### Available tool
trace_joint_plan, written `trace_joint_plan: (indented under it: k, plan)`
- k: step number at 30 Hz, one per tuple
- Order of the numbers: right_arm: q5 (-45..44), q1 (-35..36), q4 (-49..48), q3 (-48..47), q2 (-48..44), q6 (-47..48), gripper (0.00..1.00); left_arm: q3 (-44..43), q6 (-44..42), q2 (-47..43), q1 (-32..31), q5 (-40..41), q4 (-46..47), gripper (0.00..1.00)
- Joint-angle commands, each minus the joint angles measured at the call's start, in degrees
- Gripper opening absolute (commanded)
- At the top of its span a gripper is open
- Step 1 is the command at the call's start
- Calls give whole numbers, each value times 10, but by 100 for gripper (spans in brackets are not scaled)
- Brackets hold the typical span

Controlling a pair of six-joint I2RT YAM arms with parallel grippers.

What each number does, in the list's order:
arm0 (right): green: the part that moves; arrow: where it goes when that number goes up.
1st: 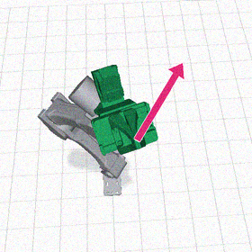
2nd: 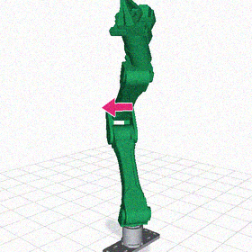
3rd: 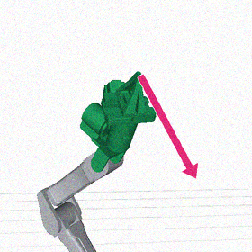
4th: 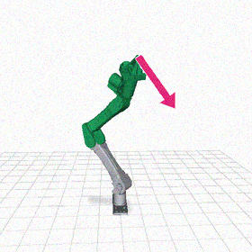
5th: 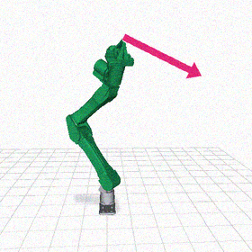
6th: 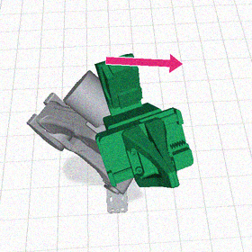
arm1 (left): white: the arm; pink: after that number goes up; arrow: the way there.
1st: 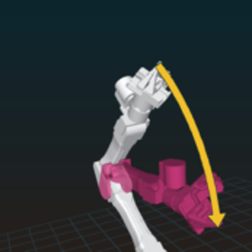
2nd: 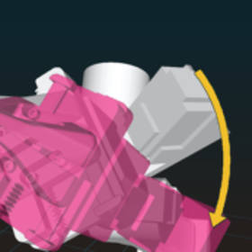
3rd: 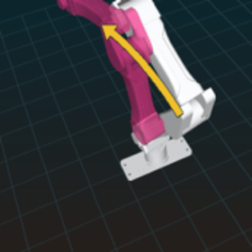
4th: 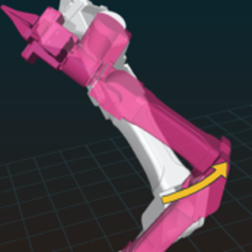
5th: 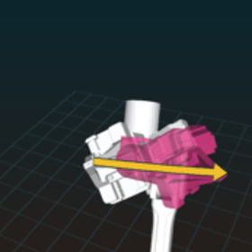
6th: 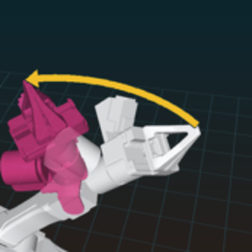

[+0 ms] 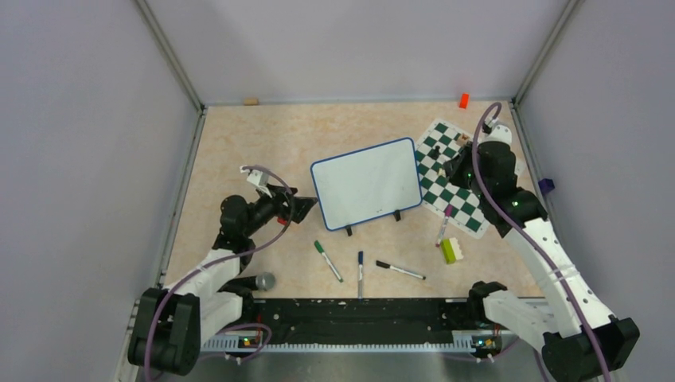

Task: Write a sentence on the whiteboard
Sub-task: Hold the whiteboard at the center of the board.

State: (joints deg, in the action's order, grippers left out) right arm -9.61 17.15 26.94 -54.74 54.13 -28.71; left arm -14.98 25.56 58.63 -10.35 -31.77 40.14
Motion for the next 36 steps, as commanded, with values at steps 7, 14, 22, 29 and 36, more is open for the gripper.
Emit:
trace_joint_plan:
  k: [7,14,22,29,36]
  plan:
    - [21,4,-67,-2,9,37,0,-57,-39,20,-3,-97,12,99]
    - [39,4,-77,-5,10,58,0,-124,-83,68,-3,-128,-67,99]
    - [37,4,-88,-2,8,52,0,-125,-77,132,-4,-170,-39,99]
    - [33,4,-98,-10,32,52,0,-121,-8,222,19,-223,60,99]
    - [36,4,-81,-48,62,54,0,-127,39,261,30,-245,110,99]
